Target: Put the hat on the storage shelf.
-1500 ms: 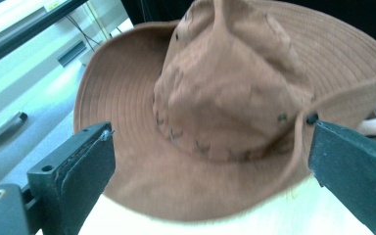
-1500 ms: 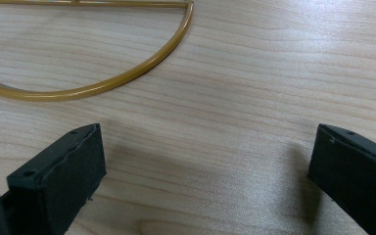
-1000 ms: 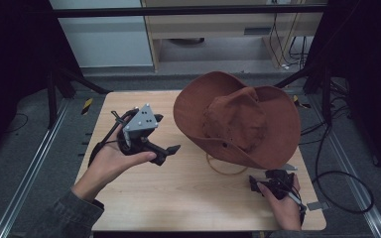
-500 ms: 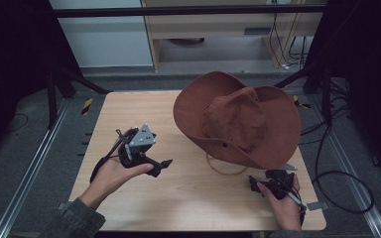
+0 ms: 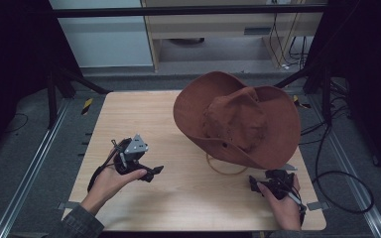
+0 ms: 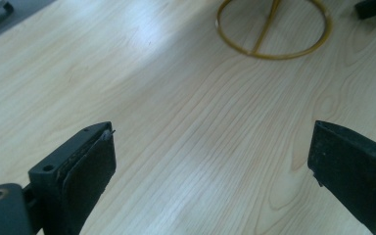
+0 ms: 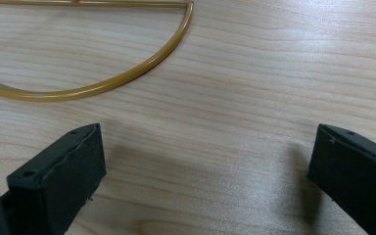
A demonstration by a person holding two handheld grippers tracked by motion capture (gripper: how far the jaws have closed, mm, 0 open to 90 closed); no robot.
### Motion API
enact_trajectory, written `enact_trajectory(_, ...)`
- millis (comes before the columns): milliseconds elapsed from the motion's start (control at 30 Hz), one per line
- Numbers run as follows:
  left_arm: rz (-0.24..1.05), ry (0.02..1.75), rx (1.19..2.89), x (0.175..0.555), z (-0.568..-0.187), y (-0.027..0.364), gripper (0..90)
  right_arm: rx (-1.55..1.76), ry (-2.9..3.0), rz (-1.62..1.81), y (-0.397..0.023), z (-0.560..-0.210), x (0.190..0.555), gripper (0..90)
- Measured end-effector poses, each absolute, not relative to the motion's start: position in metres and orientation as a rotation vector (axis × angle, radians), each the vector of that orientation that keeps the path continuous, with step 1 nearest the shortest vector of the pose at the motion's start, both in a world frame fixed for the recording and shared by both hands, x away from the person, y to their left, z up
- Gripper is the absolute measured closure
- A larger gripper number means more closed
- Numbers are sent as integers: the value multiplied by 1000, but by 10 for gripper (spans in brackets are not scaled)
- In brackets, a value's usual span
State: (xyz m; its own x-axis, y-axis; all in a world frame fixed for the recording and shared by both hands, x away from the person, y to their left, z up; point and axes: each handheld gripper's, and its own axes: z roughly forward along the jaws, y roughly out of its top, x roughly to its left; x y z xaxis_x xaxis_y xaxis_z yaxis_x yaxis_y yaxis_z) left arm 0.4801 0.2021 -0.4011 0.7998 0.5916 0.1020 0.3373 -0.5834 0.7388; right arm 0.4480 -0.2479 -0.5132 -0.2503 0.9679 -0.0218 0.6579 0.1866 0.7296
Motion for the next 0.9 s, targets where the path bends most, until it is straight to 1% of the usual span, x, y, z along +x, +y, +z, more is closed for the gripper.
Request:
enact_trajectory(433,429,793,2249,483,-432,230,35,1519,1981,839,-248,-513,448,5)
enact_trajectory(700,457,871,2234,489,-446,251,40,1519,1981,839,-248,-513,448,5)
enact_trajectory(900,452,927,2240,493,-459,263,40,1519,1981,839,-248,-513,448,4)
